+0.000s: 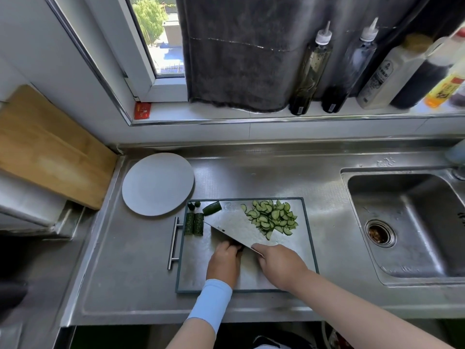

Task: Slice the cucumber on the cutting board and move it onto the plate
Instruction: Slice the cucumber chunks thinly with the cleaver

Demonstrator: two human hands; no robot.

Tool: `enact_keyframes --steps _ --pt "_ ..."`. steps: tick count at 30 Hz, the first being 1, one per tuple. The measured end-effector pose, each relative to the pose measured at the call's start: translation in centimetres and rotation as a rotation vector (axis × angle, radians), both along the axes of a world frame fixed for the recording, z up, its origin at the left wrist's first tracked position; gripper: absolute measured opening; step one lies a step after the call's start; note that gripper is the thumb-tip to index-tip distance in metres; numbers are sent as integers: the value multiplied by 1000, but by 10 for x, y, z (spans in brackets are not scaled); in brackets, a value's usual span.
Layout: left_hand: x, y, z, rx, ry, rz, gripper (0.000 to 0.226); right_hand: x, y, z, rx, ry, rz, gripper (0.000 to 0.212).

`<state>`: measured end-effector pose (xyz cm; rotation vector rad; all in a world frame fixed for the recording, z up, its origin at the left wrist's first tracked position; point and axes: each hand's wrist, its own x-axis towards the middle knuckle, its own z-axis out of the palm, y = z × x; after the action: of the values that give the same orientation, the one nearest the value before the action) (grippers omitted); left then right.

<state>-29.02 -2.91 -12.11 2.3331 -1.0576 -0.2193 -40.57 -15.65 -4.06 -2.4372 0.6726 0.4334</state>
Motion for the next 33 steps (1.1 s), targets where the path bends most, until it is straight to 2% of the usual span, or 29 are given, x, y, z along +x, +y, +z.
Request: enact_keyframes --steps 4,7,11,16,33 --pt "1 -1 2 -7 -43 1 7 -3 2 2 -47 3 -8 27" --pt "2 -2 10 0 -61 -14 10 -10 7 5 -69 -5 -20 34" --pt "2 -3 17 49 -111 -57 31 -18 12 9 -87 -16 -12 37" --pt "2 -1 11 60 -17 1 19 -21 10 13 -108 0 -1 39" --pt "4 -4 14 72 32 15 16 -25 2 14 -53 9 -21 34"
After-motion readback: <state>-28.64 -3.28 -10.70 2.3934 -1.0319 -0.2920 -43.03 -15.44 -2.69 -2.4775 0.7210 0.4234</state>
